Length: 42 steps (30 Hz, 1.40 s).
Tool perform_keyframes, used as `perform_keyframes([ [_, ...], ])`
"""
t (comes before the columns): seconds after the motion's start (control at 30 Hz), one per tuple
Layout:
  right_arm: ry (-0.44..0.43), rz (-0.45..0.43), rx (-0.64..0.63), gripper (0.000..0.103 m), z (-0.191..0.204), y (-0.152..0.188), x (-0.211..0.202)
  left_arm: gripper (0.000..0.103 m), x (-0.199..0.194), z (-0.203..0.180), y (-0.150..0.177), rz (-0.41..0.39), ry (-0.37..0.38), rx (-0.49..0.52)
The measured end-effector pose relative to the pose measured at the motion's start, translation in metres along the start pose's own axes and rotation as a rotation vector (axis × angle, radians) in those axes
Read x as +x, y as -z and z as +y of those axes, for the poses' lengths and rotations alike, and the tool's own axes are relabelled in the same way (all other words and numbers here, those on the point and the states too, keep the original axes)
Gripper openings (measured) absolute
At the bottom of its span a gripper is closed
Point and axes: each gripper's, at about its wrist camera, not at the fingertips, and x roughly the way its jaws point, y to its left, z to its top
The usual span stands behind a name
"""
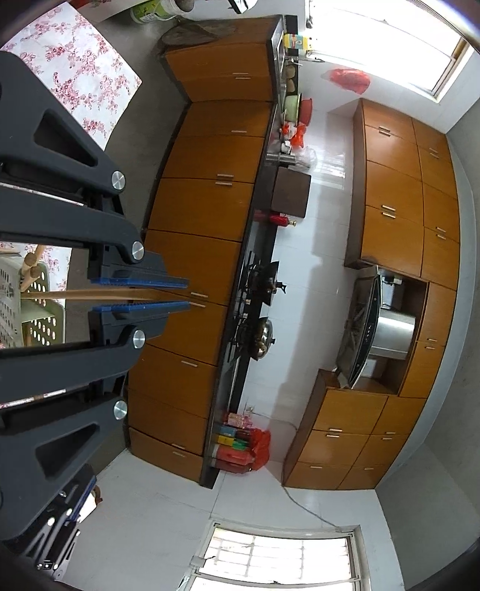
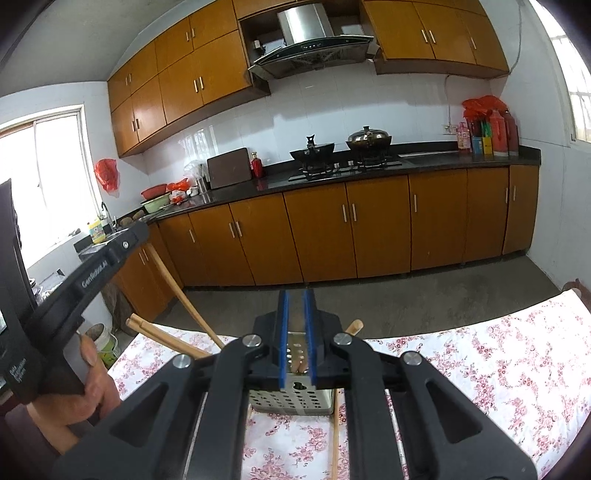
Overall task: Organize utensils
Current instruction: 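Drop the chopsticks into the green holder from both tools, then lower both tools and grasp the last wooden chopsticks beside the holder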
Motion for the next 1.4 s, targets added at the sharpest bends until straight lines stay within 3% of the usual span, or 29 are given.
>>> perform_keyframes([
  [0.1,0.007,-0.014,0.002,0.014,0.0,-0.001,-0.008,0.018,-0.006,0.001,-0.003,-0.007,0.007,0.001],
  [0.13,0.009,-0.019,0.003,0.015,0.0,-0.001,-0.01,0.031,-0.008,0.001,-0.005,-0.014,0.006,0.001],
  [0.17,0.012,-0.026,0.003,0.017,-0.001,-0.001,-0.013,0.037,-0.011,0.001,-0.006,-0.021,0.006,0.002],
  [0.43,0.044,-0.071,-0.012,0.021,-0.007,0.011,-0.05,0.037,-0.033,0.013,-0.015,-0.027,-0.003,-0.005],
  [0.67,0.113,-0.003,-0.021,0.022,-0.029,0.06,-0.06,0.039,-0.066,0.043,0.005,0.015,-0.026,0.026],
  [0.87,0.155,0.166,-0.007,0.023,-0.045,0.12,-0.024,0.039,-0.067,0.077,0.06,0.159,-0.102,0.069],
  [1.03,0.132,0.334,-0.038,0.023,-0.035,0.173,0.014,0.039,-0.048,0.098,0.115,0.342,-0.133,0.073],
  [1.2,0.136,0.426,-0.065,0.023,-0.026,0.207,0.039,0.039,-0.036,0.098,0.155,0.474,-0.094,0.072],
  [1.4,0.148,0.475,-0.066,0.023,-0.027,0.222,0.048,0.043,-0.031,0.087,0.184,0.561,-0.031,0.081],
])
